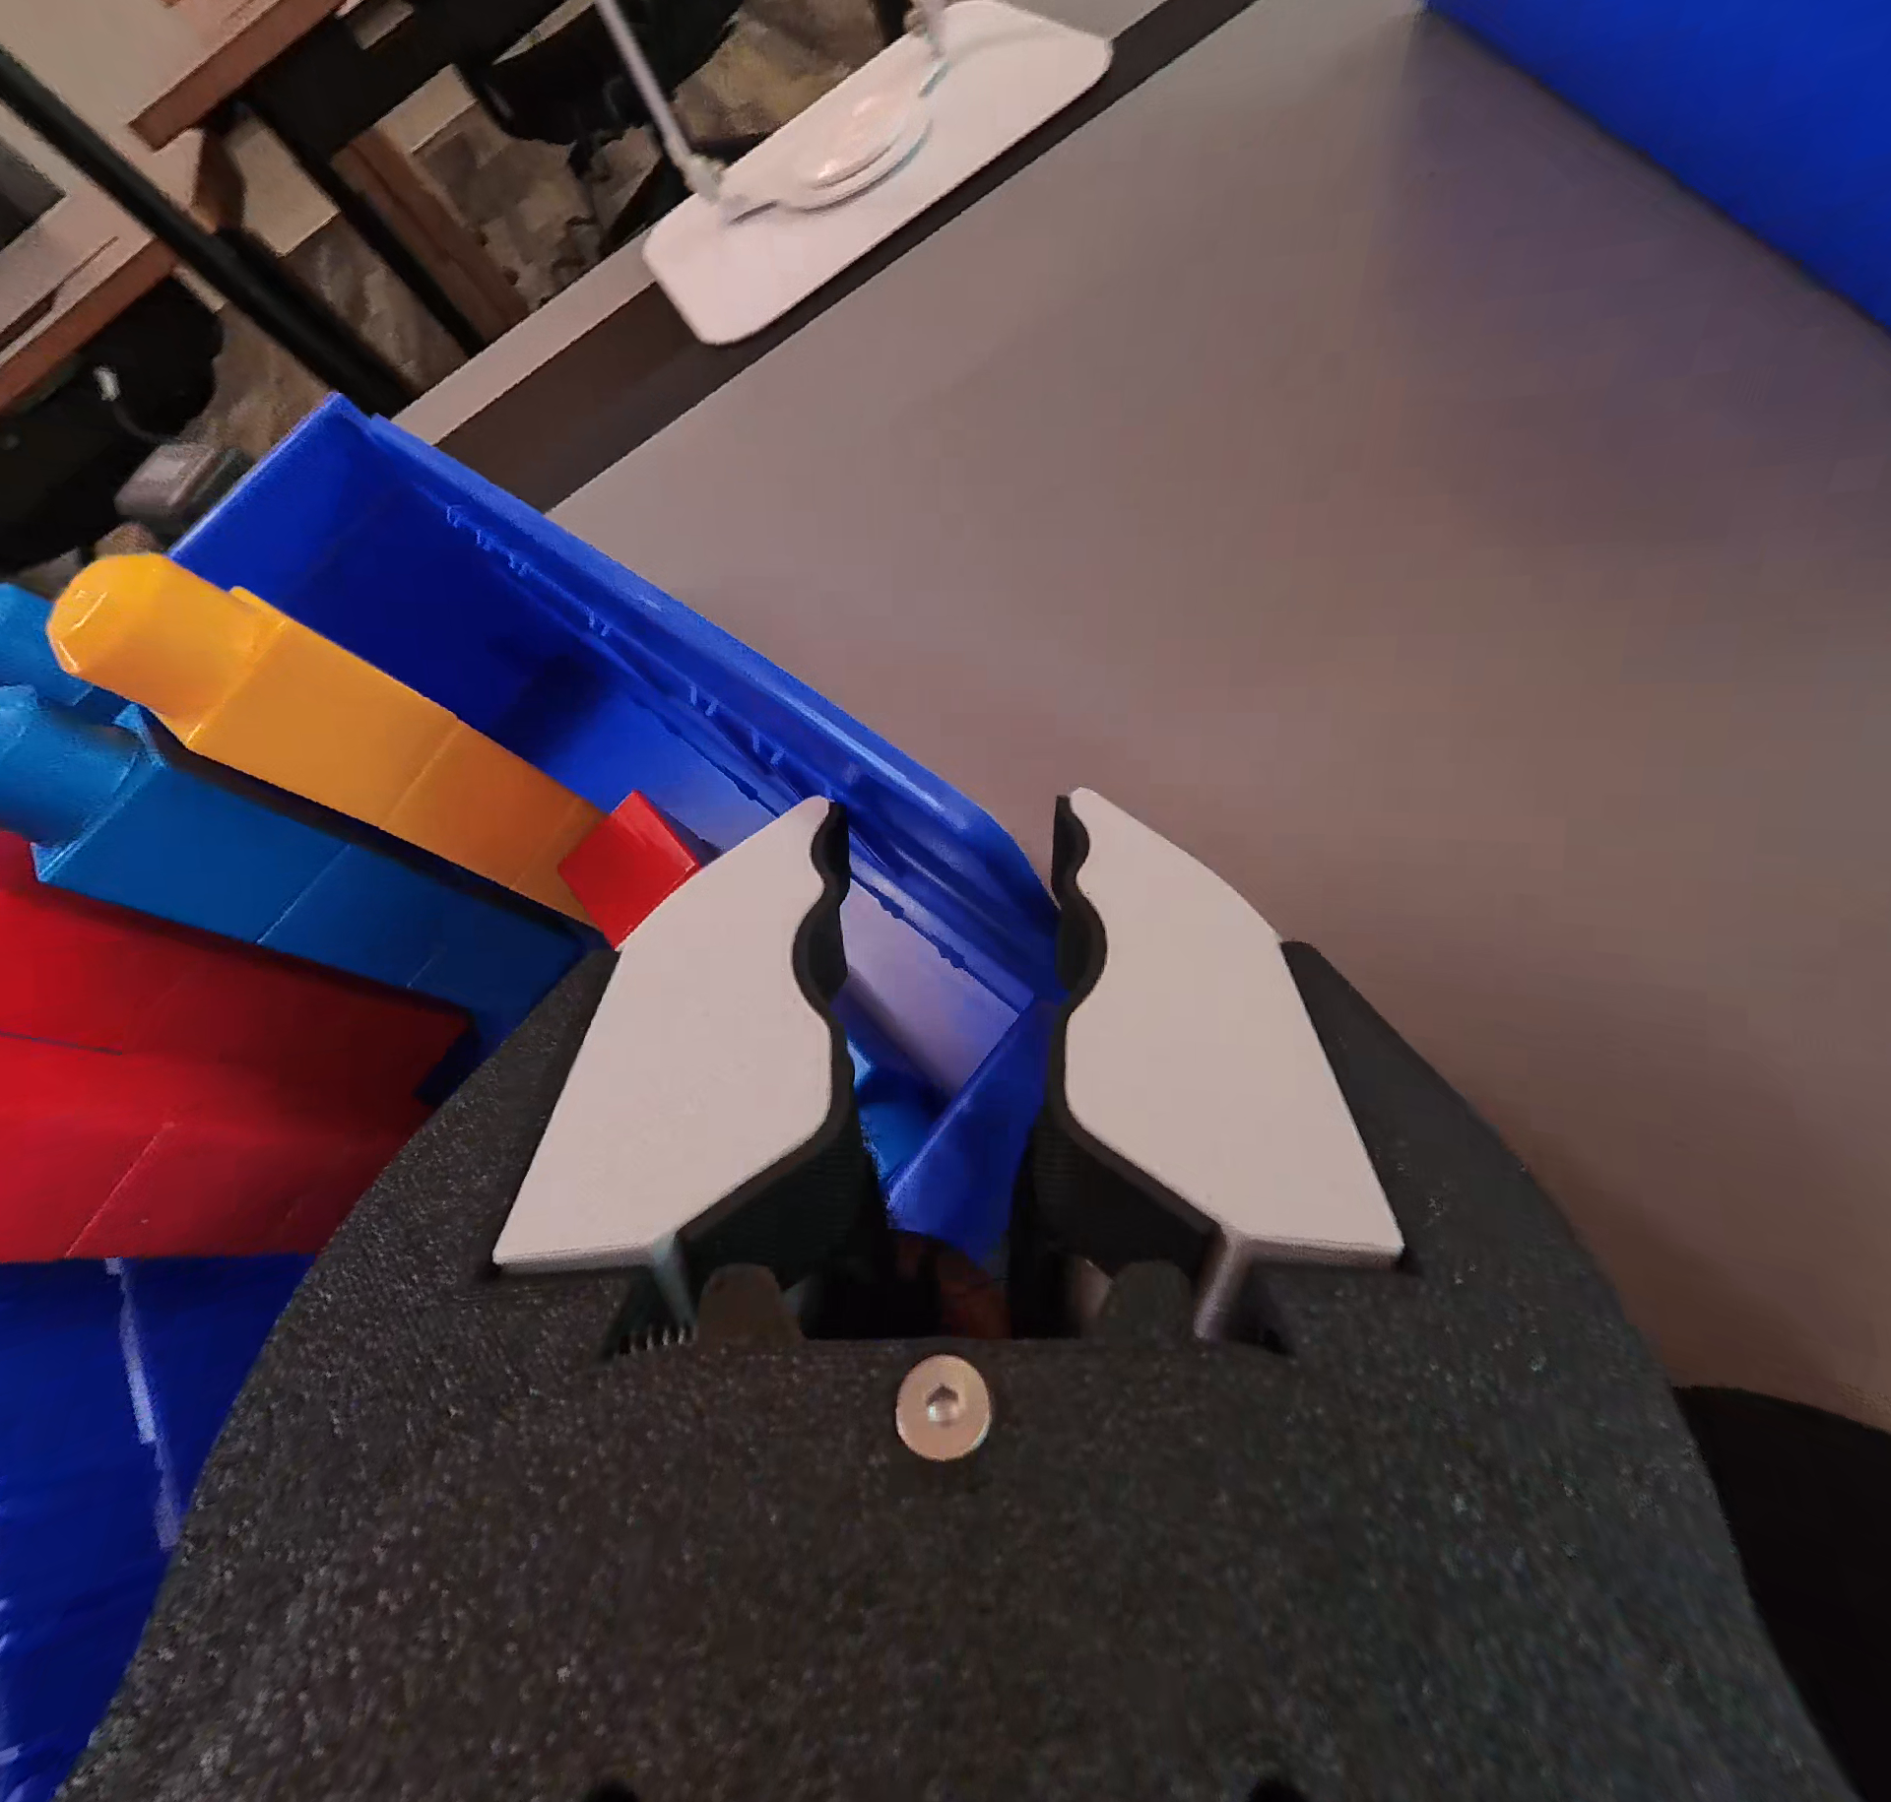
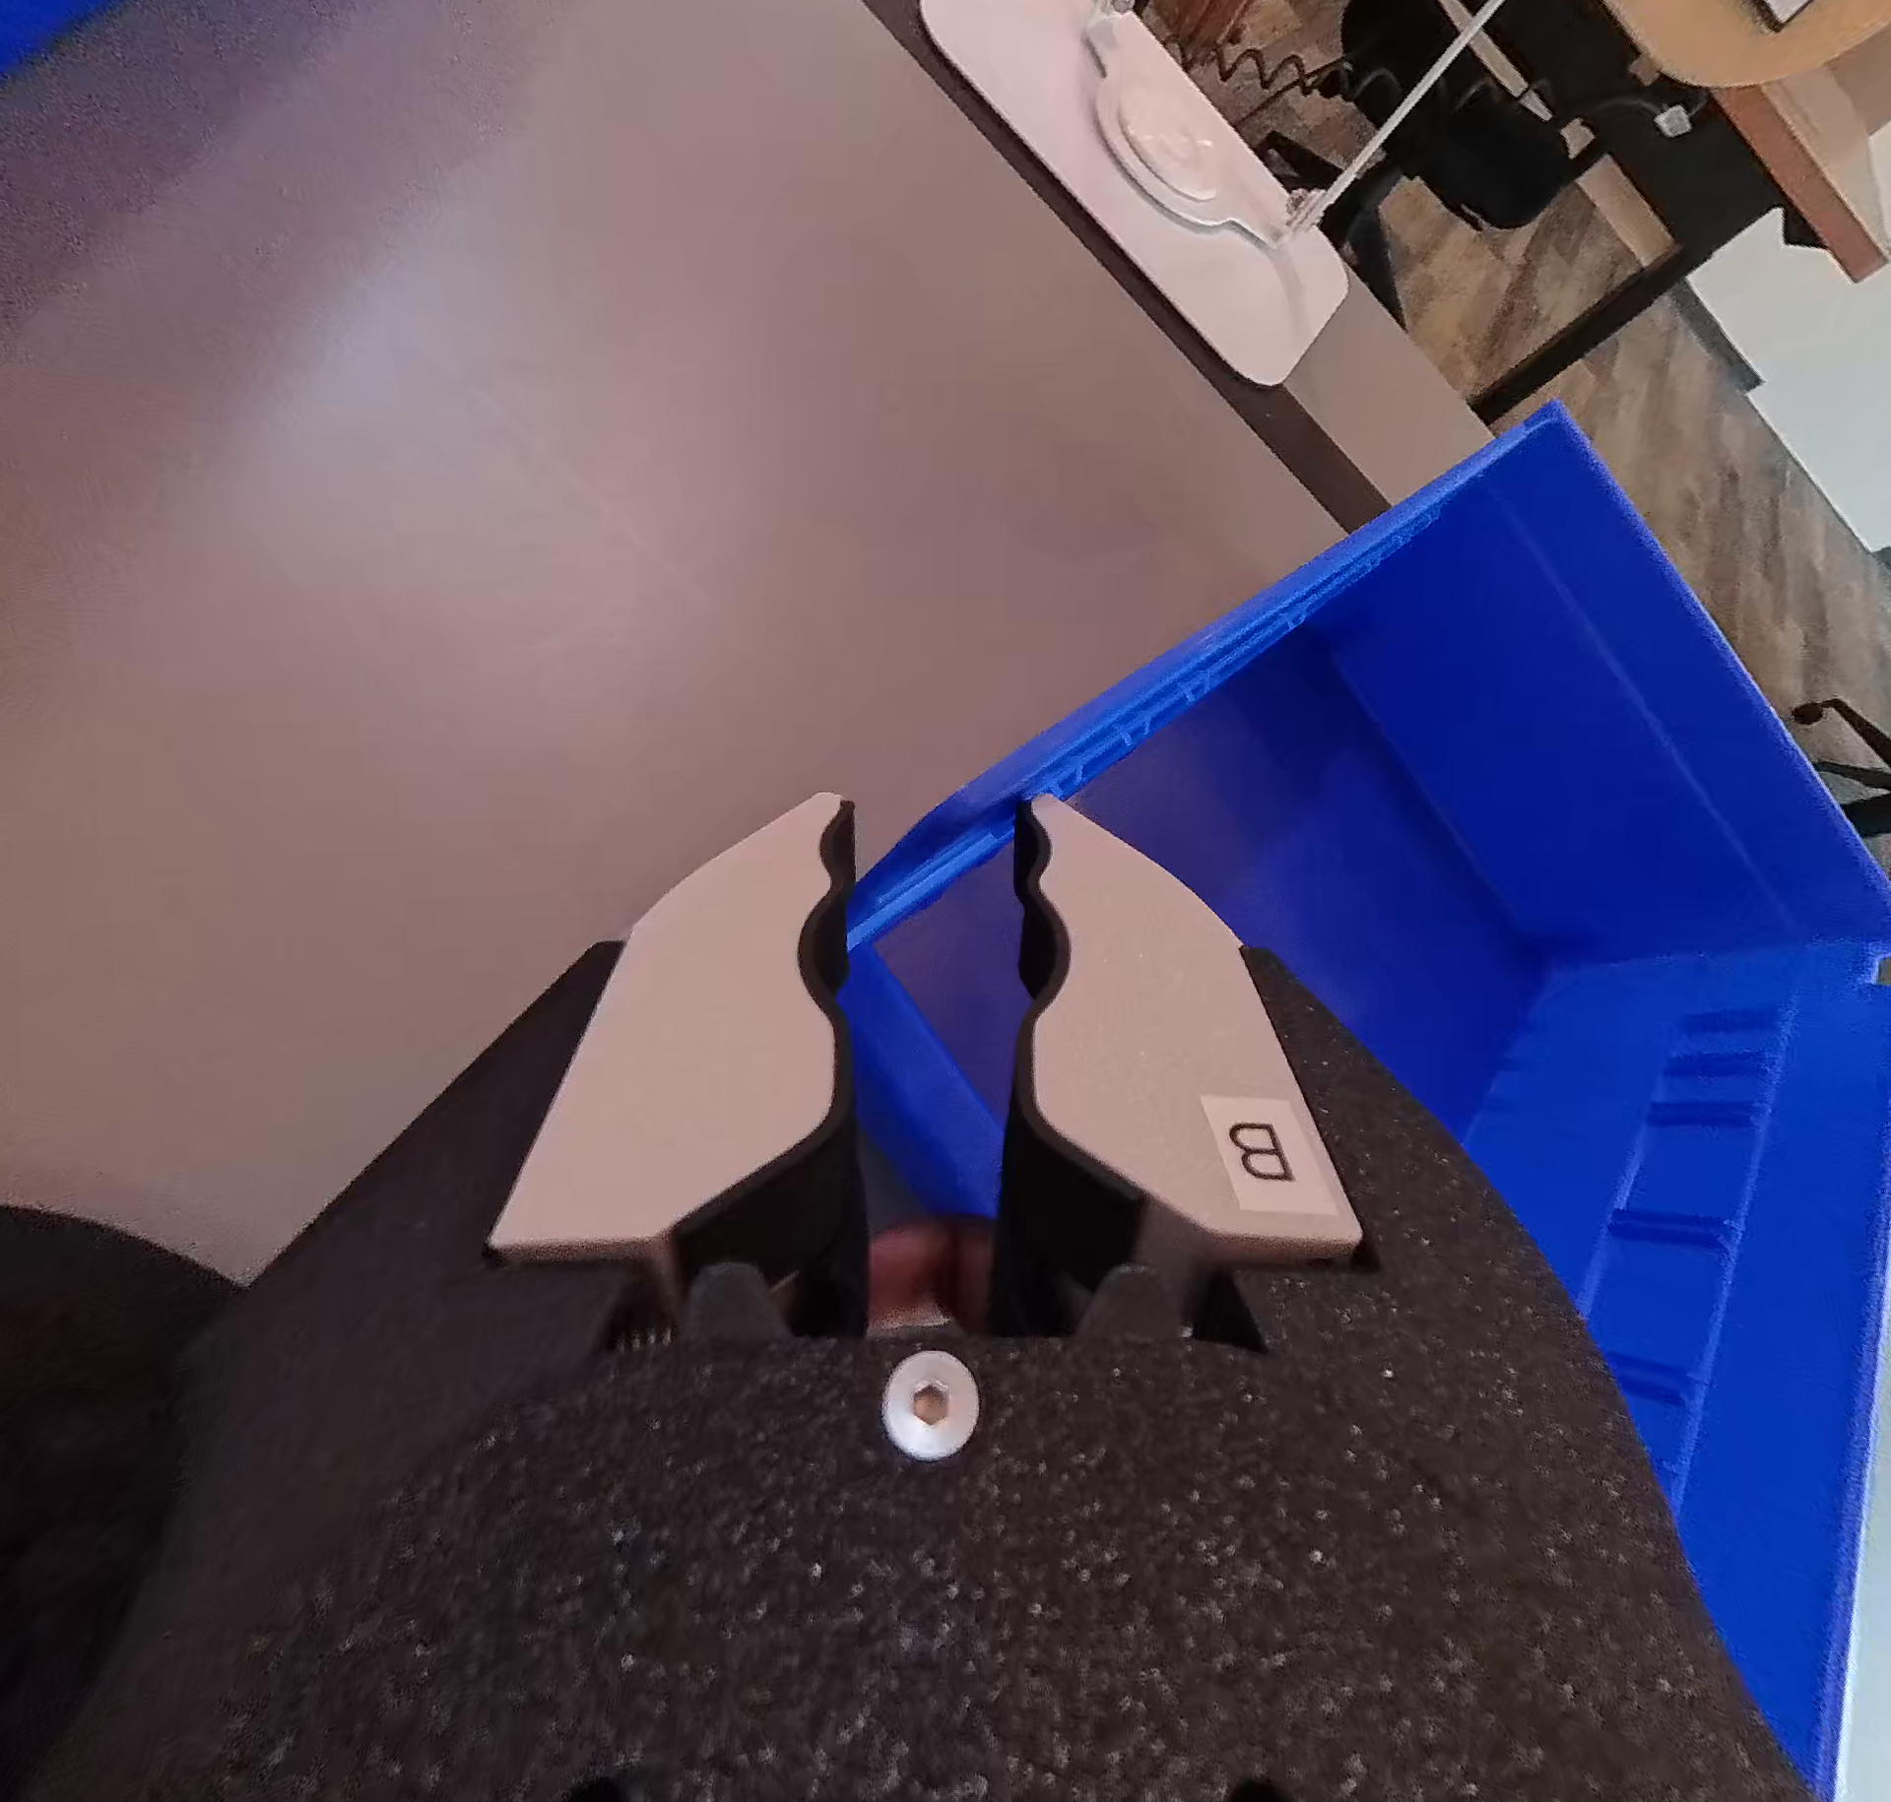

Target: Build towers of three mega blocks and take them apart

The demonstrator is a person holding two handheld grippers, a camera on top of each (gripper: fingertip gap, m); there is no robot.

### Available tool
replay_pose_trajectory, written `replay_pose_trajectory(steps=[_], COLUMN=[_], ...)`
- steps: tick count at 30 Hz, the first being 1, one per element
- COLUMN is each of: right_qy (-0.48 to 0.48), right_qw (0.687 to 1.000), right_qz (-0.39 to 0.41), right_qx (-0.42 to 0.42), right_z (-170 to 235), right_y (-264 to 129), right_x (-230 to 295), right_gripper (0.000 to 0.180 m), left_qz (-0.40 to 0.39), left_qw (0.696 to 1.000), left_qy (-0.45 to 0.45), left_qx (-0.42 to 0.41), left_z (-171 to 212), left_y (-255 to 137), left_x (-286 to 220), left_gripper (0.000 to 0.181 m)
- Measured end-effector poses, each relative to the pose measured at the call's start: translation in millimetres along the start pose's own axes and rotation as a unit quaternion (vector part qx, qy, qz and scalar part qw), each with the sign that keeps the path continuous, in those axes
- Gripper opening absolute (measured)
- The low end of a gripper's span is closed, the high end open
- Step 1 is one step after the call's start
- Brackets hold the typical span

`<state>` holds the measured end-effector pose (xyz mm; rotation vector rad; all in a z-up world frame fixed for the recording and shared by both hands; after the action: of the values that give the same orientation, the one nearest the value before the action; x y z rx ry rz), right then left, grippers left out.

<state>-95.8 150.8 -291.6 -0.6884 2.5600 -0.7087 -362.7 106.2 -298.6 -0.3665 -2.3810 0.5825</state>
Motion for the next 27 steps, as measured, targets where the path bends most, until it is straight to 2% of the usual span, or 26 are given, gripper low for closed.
replay_pose_trajectory(steps=[8, 17, 19, 21, 24, 27], right_qy=[-0.033, -0.019, 0.012, 0.057, 0.110, 0.123], right_qw=[0.999, 0.997, 0.994, 0.985, 0.956, 0.919], right_qz=[-0.040, -0.075, -0.102, -0.134, -0.187, -0.251], right_qx=[0.005, -0.005, -0.038, -0.092, -0.195, -0.279], right_z=[2, 6, 0, -12, -36, -66], right_y=[-9, -15, -22, -36, -61, -82], right_x=[2, -3, -6, -13, -26, -36], right_gripper=[0.030, 0.030, 0.037, 0.046, 0.055, 0.072], left_qz=[0.057, 0.078, 0.079, 0.105, 0.135, 0.091], left_qw=[0.997, 0.995, 0.994, 0.983, 0.955, 0.937], left_qy=[0.021, 0.034, 0.017, -0.039, -0.109, -0.125], left_qx=[-0.046, -0.057, -0.078, -0.142, -0.240, -0.313], left_z=[-25, -22, -23, -32, -48, -71], left_y=[7, 1, -7, -24, -56, -89], left_x=[-27, -28, -24, -11, 23, 75], left_gripper=[0.037, 0.038, 0.041, 0.050, 0.060, 0.084])
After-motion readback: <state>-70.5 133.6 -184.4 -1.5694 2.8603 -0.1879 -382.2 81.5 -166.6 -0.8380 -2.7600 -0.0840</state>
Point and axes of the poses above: each gripper's, where its closed fingertips meet, y out along the fingers, z out of its underside, x = y × z across the jaws, the point moved 10 cm from there along -y, back along the fingers, and after that the axes turned 14 degrees about y, right-handed, at the moved point
